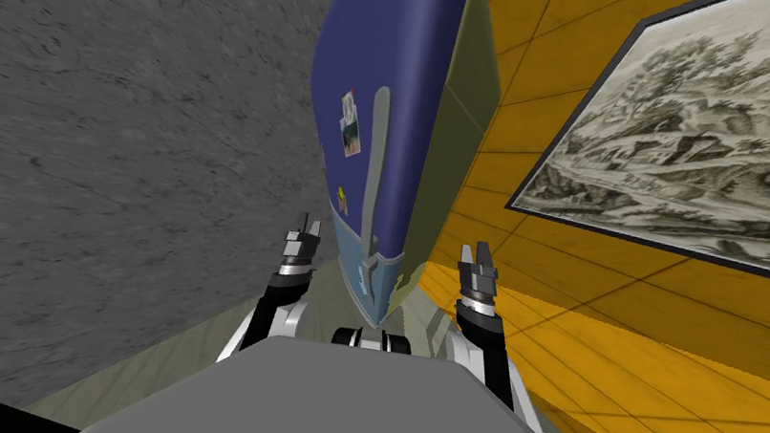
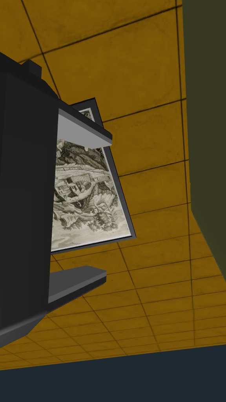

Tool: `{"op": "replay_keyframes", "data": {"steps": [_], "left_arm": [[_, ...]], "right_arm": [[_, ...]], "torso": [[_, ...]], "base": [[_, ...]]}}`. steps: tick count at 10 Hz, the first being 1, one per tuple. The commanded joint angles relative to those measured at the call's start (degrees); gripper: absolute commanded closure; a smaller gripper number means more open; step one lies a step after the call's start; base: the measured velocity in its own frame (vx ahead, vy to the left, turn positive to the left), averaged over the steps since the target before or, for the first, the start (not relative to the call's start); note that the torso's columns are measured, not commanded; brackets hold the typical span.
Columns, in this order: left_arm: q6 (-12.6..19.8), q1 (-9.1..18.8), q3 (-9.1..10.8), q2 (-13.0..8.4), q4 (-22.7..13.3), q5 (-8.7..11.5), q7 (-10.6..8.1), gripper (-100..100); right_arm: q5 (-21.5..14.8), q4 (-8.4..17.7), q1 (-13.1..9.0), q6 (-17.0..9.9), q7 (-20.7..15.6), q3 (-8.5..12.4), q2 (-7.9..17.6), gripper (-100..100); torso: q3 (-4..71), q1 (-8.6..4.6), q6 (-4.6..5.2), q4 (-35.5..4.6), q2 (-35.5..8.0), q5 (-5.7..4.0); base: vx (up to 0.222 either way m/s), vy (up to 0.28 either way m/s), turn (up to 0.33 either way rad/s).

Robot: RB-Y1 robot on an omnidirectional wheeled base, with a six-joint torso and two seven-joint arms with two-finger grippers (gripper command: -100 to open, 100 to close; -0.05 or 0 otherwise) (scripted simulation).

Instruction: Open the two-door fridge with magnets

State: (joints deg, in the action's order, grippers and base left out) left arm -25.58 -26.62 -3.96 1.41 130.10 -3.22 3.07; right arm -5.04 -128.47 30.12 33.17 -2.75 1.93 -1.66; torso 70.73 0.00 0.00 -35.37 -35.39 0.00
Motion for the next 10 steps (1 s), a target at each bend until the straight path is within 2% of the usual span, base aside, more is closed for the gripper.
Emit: {"op": "replay_keyframes", "data": {"steps": [1,3,5,7,10], "left_arm": [[0.08,0.04,0.01,-2.39,-0.22,-0.18,0.13,-100],[0.26,0.14,0.02,-5.40,-0.68,-0.56,0.40,-100],[0.51,0.27,0.04,-7.64,-1.32,-1.09,0.77,-100],[1.24,0.66,0.09,-9.94,-3.20,-2.67,1.88,-100],[2.21,1.16,0.17,-8.54,-5.67,-4.79,3.37,-100]], "right_arm": [[0.00,0.00,0.00,0.00,0.00,0.00,0.00,0],[0.00,0.03,0.00,-0.01,0.00,0.00,0.00,0],[0.00,0.03,0.00,-0.01,0.00,0.00,0.00,0],[0.00,0.03,0.00,-0.01,0.00,-0.01,-0.01,0],[0.00,0.03,0.00,-0.01,0.00,-0.01,-0.01,0]], "torso": [[8.46,0.00,0.00,-4.23,-4.23,0.00],[13.51,-0.02,0.00,-6.69,-6.72,0.00],[13.83,-0.02,0.00,-6.90,-6.88,-0.01],[13.82,-0.07,0.00,-6.92,-6.93,-0.02],[13.83,-0.09,0.00,-6.92,-6.90,-0.03]], "base": [[0.003,-0.010,-0.010],[-0.009,-0.020,-0.015],[-0.010,-0.028,-0.021],[-0.024,-0.060,-0.057],[-0.031,-0.092,-0.054]]}}
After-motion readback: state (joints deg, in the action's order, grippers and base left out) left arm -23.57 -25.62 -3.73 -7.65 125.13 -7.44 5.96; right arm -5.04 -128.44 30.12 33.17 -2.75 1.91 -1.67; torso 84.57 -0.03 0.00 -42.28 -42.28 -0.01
